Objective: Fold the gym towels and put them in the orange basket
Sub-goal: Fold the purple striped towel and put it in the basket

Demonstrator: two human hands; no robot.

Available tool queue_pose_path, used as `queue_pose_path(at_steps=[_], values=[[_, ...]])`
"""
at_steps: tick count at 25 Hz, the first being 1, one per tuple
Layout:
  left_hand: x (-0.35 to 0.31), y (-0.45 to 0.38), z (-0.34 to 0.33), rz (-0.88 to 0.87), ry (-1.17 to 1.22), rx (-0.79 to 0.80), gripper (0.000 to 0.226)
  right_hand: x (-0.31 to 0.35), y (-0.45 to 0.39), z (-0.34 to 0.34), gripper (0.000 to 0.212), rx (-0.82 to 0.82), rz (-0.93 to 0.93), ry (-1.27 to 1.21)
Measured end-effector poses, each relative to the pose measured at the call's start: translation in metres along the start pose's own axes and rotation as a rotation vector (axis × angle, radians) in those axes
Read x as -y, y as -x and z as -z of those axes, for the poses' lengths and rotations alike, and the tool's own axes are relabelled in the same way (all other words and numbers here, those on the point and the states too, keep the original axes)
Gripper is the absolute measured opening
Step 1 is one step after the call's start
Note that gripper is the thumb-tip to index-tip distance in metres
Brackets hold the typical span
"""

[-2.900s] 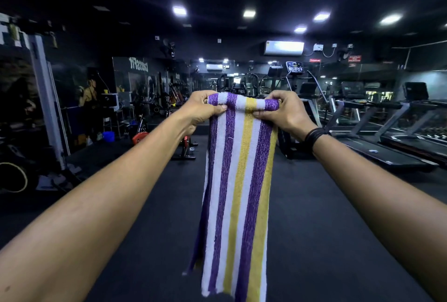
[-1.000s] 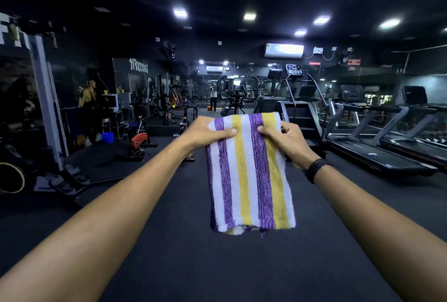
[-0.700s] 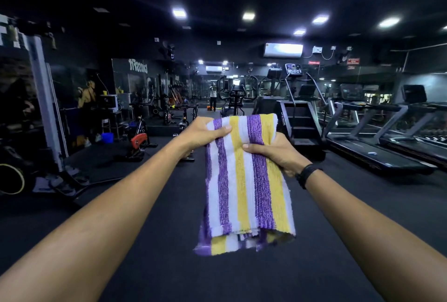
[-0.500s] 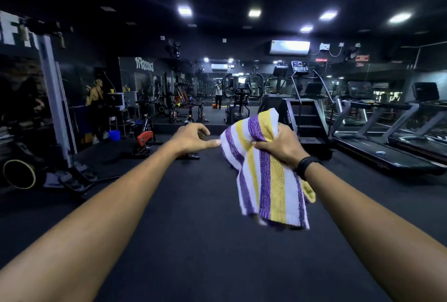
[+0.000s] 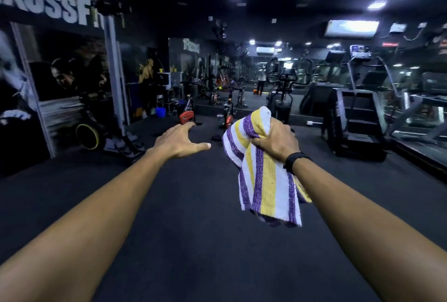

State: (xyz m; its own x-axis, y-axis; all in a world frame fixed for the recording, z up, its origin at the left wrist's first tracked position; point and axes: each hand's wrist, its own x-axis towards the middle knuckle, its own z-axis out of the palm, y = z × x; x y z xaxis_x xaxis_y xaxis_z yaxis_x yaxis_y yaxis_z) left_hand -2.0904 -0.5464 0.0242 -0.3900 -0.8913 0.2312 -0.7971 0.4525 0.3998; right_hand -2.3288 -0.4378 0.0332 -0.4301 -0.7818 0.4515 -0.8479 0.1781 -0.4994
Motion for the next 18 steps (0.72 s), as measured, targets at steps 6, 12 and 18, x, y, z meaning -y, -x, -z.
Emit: queue_pose_path(at_steps=[6,12,18], values=[[0.152,0.042,0.033,0.273,0.190,-0.072,0.096,0.109,-0.011,-0.118,0.056,0.275,0.150,-0.078],[0.287,0.116,0.089,0.519,0.203,-0.202,0.088,0.258,0.012,-0.225,0.059,0.481,0.354,-0.214],[0.382,0.238,0.146,0.814,0.121,-0.390,0.081,0.404,0.075,-0.314,0.057,0.658,0.557,-0.349]])
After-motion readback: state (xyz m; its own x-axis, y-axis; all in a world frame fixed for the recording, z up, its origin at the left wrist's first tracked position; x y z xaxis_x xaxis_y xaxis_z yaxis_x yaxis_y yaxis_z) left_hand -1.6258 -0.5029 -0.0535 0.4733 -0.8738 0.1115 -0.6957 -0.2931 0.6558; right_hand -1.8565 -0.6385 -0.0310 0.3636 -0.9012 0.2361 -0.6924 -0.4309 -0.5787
